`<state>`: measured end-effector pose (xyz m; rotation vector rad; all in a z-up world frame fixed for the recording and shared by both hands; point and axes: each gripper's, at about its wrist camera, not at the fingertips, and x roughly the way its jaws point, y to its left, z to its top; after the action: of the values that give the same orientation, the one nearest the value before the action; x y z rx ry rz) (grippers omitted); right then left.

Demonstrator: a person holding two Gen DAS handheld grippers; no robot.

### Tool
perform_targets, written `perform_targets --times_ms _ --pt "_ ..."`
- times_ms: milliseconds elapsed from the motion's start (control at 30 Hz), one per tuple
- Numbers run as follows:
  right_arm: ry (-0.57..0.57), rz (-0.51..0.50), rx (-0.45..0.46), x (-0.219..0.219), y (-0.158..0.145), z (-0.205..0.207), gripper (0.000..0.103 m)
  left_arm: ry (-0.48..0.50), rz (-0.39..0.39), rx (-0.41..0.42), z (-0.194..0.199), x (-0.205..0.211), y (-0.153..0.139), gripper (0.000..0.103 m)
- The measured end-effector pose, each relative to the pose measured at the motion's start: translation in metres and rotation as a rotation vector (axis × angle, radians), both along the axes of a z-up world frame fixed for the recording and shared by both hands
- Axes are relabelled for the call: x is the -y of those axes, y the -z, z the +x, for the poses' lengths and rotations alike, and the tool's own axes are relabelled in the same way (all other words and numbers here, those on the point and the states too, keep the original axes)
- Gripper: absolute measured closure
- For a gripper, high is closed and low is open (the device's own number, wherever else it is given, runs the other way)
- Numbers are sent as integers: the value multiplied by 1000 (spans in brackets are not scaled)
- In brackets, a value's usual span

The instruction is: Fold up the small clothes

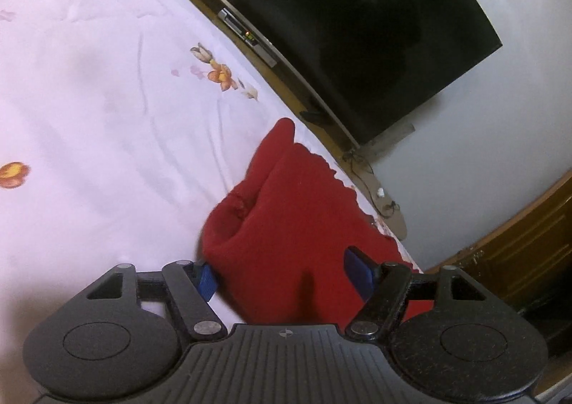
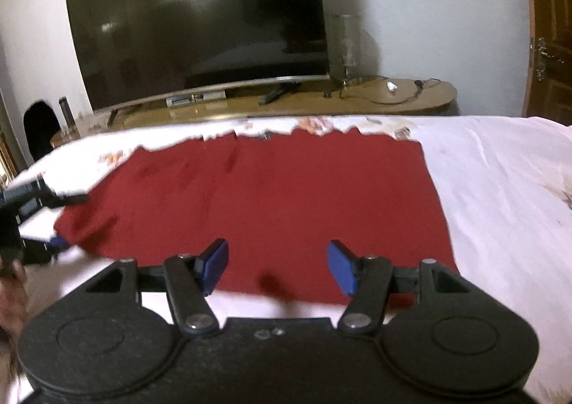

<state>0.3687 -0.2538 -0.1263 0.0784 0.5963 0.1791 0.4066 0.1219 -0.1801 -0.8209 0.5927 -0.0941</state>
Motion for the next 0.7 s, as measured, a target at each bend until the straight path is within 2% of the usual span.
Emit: perform_targets --times_ms 33,67,100,133,200,233,267,333,467,533,600,700 --pt "0 15 3 -2 -2 9 44 -5 3 -15 4 1 2 68" --pt "0 27 6 -4 -4 19 47 -2 -20 -58 10 -1 10 87" --pt "-4 33 8 -7 -4 28 49 -12 -66 -81 13 -6 18 92" --pt "-11 33 7 -11 -4 38 56 -19 -103 -51 11 -9 21 92" --pt "-23 12 0 -20 0 57 70 -8 -92 -39 10 -6 19 94" --pt "-28 5 -8 -25 2 66 84 -7 -89 -31 10 -5 18 94" --pt "-37 6 -19 -28 4 75 92 -7 -99 -21 10 -5 19 94" --pt "-45 6 -14 -33 8 85 92 -7 -120 3 9 -5 21 94" --pt "-87 -11 -26 -45 20 101 92 4 -109 -5 18 -1 21 94" --pt "-94 -36 -91 -48 39 110 93 17 -94 -15 19 -5 19 94" --pt "-106 -41 -42 -47 45 105 94 30 -85 -25 18 -10 19 94" --pt "-119 -70 -14 -48 48 101 95 40 -56 -30 19 -9 14 94"
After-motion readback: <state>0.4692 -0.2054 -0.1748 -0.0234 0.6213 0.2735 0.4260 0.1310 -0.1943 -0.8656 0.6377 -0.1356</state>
